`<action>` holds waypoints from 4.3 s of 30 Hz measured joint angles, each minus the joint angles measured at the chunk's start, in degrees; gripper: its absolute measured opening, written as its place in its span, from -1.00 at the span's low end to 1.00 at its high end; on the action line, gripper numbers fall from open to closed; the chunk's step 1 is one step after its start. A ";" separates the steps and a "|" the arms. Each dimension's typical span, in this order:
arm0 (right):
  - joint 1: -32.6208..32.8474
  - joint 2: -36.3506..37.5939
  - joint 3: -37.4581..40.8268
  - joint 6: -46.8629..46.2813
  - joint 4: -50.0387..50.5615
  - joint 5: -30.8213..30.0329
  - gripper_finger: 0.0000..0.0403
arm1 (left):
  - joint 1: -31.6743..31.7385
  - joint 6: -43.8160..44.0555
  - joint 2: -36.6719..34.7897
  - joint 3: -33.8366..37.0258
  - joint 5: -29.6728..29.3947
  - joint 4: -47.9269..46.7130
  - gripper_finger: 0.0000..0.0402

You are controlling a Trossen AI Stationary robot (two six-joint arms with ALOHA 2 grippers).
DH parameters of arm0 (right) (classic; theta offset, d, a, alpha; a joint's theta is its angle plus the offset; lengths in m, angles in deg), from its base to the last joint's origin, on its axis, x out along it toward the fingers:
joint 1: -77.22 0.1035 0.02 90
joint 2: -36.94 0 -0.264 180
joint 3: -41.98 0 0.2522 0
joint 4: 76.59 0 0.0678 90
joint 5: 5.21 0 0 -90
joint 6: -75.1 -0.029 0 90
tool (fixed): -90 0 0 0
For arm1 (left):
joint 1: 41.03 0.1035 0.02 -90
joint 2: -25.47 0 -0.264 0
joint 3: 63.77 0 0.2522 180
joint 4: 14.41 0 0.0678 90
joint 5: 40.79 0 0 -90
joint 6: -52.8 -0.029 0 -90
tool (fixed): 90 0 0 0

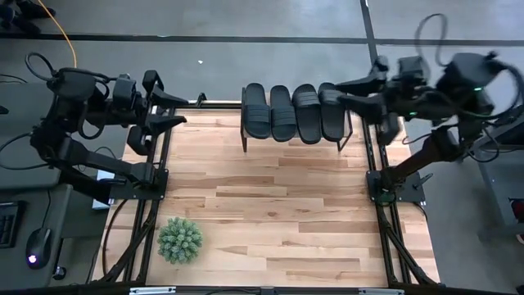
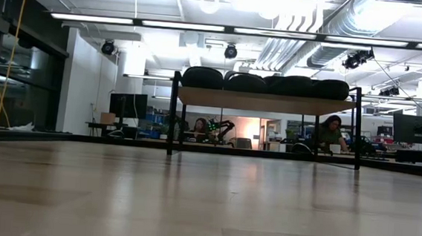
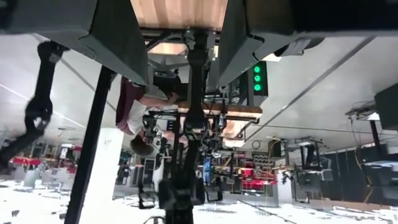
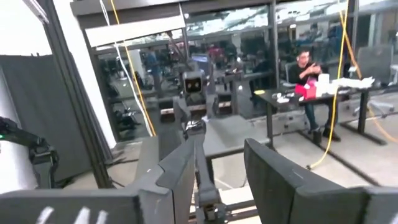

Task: Pick and place slides into the shelf
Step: Return to Home Position

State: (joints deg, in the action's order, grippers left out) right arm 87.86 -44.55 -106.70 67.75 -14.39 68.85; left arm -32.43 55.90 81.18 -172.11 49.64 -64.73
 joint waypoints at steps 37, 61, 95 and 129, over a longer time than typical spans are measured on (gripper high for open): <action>1.54 12.75 0.09 -2.67 16.98 -7.98 -0.36 | 0.00 8.24 -24.86 32.85 -2.61 14.58 -0.12; 1.50 39.64 46.70 -1.85 -11.34 -10.53 -0.36 | 0.00 7.86 -24.91 32.85 -4.46 12.77 -0.12; 1.52 58.46 118.12 -4.41 -94.96 -5.25 -0.36 | 0.00 12.23 -30.19 46.91 -4.52 23.63 -0.12; 1.45 58.64 134.40 -7.49 -110.57 -5.51 -0.36 | 0.00 17.41 -49.70 68.83 -6.64 26.20 -0.12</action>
State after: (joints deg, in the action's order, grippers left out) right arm 89.31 14.09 27.70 60.25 -124.96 63.33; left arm -32.43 73.31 31.48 -103.28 43.00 -38.53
